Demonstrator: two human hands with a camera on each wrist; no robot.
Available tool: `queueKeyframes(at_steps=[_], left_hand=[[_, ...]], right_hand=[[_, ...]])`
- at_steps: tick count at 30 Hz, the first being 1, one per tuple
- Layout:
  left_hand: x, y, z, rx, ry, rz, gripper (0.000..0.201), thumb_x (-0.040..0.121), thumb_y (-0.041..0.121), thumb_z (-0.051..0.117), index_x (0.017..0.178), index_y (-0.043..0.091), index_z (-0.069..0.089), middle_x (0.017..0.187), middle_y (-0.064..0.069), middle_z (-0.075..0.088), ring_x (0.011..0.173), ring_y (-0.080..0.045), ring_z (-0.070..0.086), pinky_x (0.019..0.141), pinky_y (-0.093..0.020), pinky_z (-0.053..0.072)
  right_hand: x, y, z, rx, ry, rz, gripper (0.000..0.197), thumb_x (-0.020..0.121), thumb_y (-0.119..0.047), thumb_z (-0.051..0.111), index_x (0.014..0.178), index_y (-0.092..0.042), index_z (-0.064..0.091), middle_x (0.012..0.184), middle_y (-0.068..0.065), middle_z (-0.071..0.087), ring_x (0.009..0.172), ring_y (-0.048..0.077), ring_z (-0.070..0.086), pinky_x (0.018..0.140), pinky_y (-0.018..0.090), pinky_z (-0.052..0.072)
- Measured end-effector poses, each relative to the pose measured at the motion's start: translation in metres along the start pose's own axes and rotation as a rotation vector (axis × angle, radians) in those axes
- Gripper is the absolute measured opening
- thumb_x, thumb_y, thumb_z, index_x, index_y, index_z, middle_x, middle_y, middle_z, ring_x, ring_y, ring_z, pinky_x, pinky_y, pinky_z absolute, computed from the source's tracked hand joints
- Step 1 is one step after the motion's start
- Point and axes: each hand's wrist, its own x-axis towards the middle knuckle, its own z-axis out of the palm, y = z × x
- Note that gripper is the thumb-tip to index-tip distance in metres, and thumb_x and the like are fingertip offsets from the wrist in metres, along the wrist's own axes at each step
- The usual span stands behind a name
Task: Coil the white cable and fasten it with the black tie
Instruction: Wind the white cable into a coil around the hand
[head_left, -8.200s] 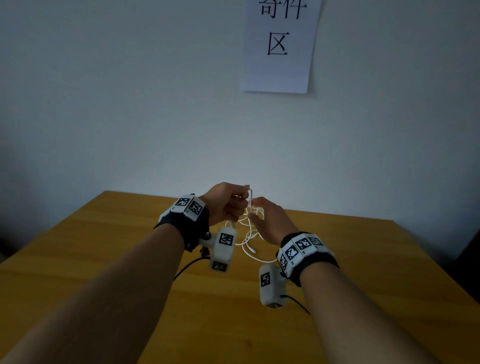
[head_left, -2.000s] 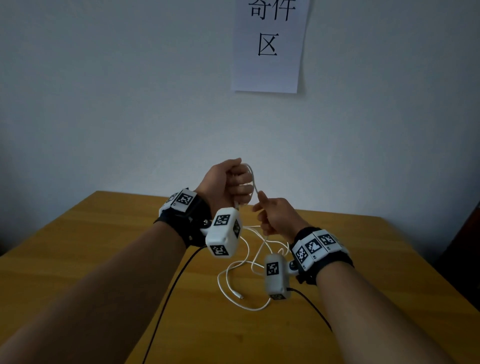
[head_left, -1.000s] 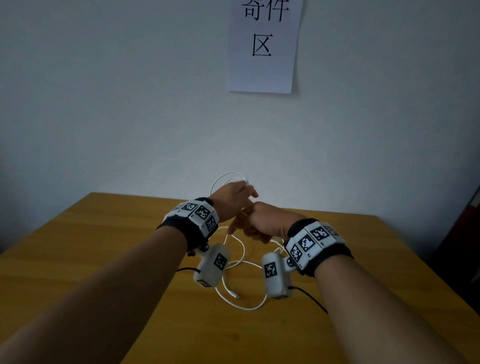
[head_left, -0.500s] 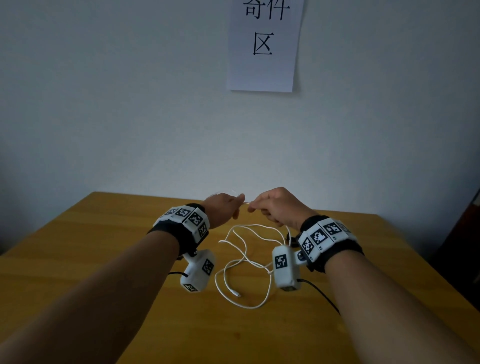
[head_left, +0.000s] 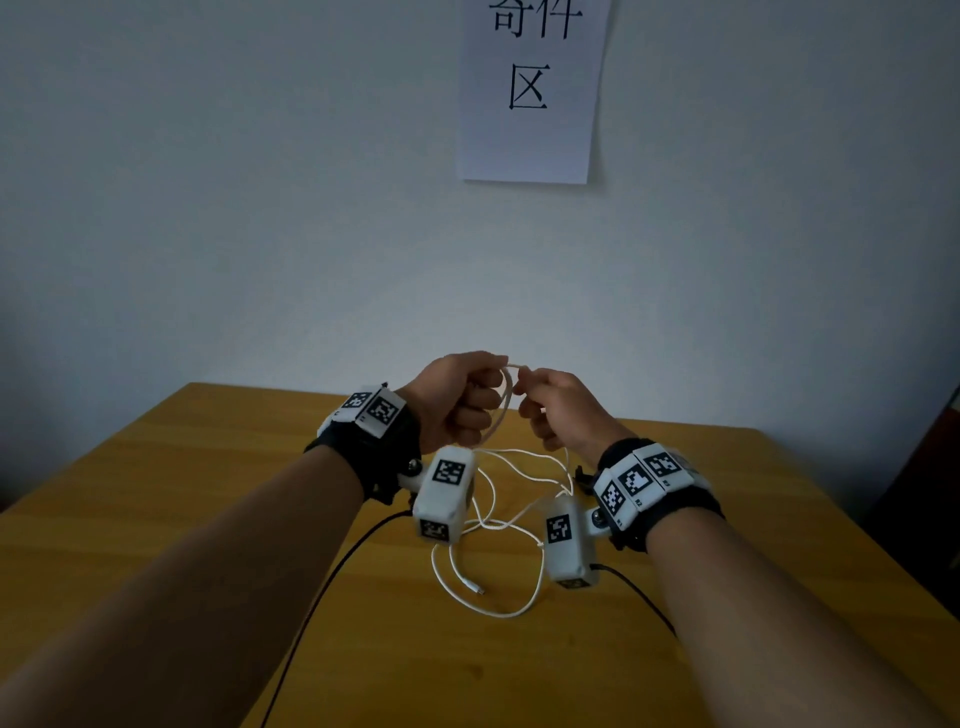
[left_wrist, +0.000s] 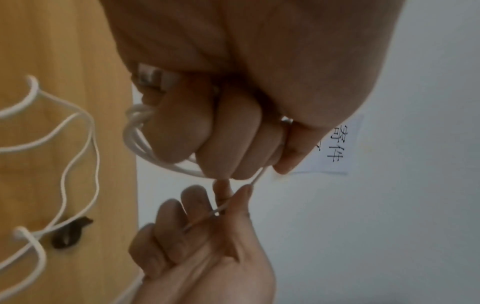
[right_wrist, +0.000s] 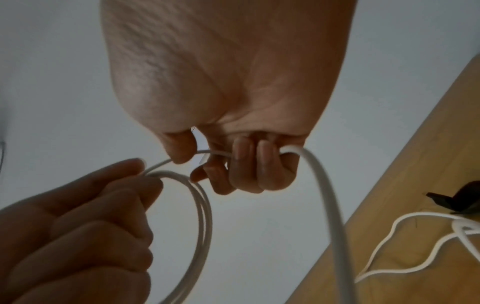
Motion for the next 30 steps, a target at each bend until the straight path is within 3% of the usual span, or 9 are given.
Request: queueKeyframes(at_steps=[5,13,16,19,21,24,27,29,30], left_hand=[[-0.004,0.007,-0.001,-0.199,-0.028,0.052,0.04,0.095,0.032,0.043,0.068,0.025,0.014,0.052,0.008,0.013,0.038,-0.01,0.012,0.043,-0.021,0.012],[0.001,0.009,0.003,-0.623,-0.242,0.184,0.041,0.095,0.029,0.039,0.067,0.025,0.01,0.058,0.008,0.01,0.048,-0.012,0.008,0.048,-0.024,0.01],[0.007,0.01,0.004,-0.723,-0.332,0.211,0.036,0.096,0.03,0.035,0.067,0.026,0.014,0.056,0.008,0.022,0.046,-0.011,0.02,0.048,-0.024,0.019],[0.006,0.014,0.012,-0.767,-0.298,0.274,0.034,0.097,0.032,0.037,0.066,0.024,0.029,0.063,0.004,0.047,0.06,-0.016,0.051,0.064,-0.03,0.04],[0.005,0.017,0.017,-0.745,-0.242,0.323,0.036,0.099,0.033,0.038,0.066,0.021,0.035,0.081,-0.004,0.065,0.091,-0.029,0.067,0.091,-0.043,0.048],[0.006,0.02,0.02,-0.603,-0.177,0.343,0.04,0.102,0.039,0.034,0.065,0.022,0.038,0.111,-0.011,0.072,0.122,-0.033,0.06,0.114,-0.049,0.031],[0.007,0.019,0.022,-0.326,-0.006,0.387,0.039,0.103,0.039,0.032,0.068,0.023,0.036,0.119,-0.013,0.071,0.119,-0.022,0.063,0.109,-0.036,0.031],[0.01,0.015,0.019,-0.083,0.118,0.447,0.036,0.103,0.034,0.033,0.071,0.019,0.034,0.111,-0.014,0.074,0.107,-0.019,0.068,0.091,-0.017,0.039],[0.012,0.012,0.017,0.069,0.166,0.468,0.035,0.102,0.035,0.034,0.072,0.018,0.034,0.105,-0.011,0.076,0.096,-0.019,0.067,0.081,-0.015,0.042]], right_hand=[[0.0,-0.004,0.004,0.168,0.029,0.009,0.03,0.108,-0.035,0.039,0.092,-0.015,0.055,0.069,0.001,0.048,0.049,0.013,0.036,0.046,0.022,0.029],[-0.002,0.001,0.016,0.214,0.029,0.06,0.035,0.106,-0.043,0.041,0.089,-0.015,0.053,0.055,-0.004,0.04,0.043,0.012,0.03,0.044,0.023,0.027],[-0.003,-0.001,0.02,0.234,-0.038,0.094,0.022,0.1,-0.026,0.04,0.087,-0.014,0.053,0.061,0.001,0.041,0.045,0.013,0.027,0.044,0.022,0.026],[-0.007,0.001,0.025,0.199,-0.092,0.081,0.026,0.101,-0.027,0.039,0.088,-0.011,0.054,0.06,0.002,0.046,0.044,0.015,0.032,0.045,0.023,0.029],[-0.01,0.004,0.028,0.15,-0.142,0.053,0.03,0.105,-0.029,0.036,0.089,-0.011,0.055,0.061,0.004,0.049,0.043,0.016,0.036,0.044,0.024,0.034],[-0.015,0.005,0.031,0.089,-0.227,0.007,0.036,0.109,-0.027,0.035,0.085,-0.013,0.057,0.059,0.004,0.052,0.042,0.016,0.041,0.038,0.023,0.04],[-0.018,0.0,0.032,0.017,-0.261,0.009,0.027,0.104,-0.017,0.044,0.09,-0.009,0.065,0.061,0.005,0.056,0.049,0.023,0.046,0.039,0.023,0.043],[-0.018,-0.002,0.03,-0.03,-0.27,0.046,0.022,0.102,-0.014,0.051,0.104,-0.003,0.07,0.068,0.01,0.057,0.057,0.025,0.05,0.042,0.024,0.048],[-0.018,-0.002,0.029,-0.027,-0.274,0.063,0.022,0.102,-0.012,0.053,0.107,-0.001,0.071,0.068,0.01,0.055,0.057,0.024,0.05,0.045,0.025,0.05]])
